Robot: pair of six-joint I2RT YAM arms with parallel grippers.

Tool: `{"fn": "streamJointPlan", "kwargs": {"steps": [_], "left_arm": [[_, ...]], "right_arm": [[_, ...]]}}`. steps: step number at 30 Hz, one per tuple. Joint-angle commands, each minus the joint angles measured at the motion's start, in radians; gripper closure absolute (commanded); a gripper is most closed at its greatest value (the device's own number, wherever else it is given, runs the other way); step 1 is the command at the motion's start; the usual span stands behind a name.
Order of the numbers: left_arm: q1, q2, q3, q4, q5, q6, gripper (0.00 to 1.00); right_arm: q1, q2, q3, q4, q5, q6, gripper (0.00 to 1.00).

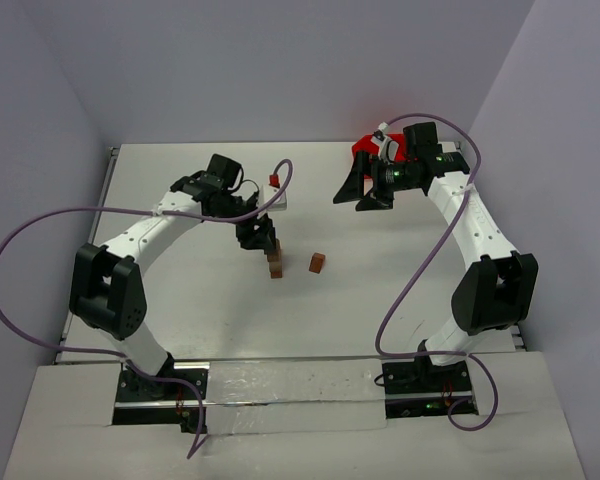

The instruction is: Build the wood block tower

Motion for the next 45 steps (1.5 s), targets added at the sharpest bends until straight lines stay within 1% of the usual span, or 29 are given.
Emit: {"fn": "streamJointPlan", "kwargs": {"steps": [1, 13, 45], "left_arm": [[0.005, 0.021, 0.028, 0.001, 0.058, 0.026, 0.81], [0.006, 0.037, 0.037, -0.011, 0.064, 0.035, 0.81], [0.004, 0.063, 0.065, -0.018, 0.074, 0.024, 0.71]], "right_arm": [[0.008, -0.017, 0.008, 0.028, -0.007, -0.013, 0.0], [0.011, -0.016, 0.004, 0.028, -0.006, -0.013, 0.0], [0.028, -0.002, 0.013, 0.023, -0.009, -0.014, 0.0]]}}
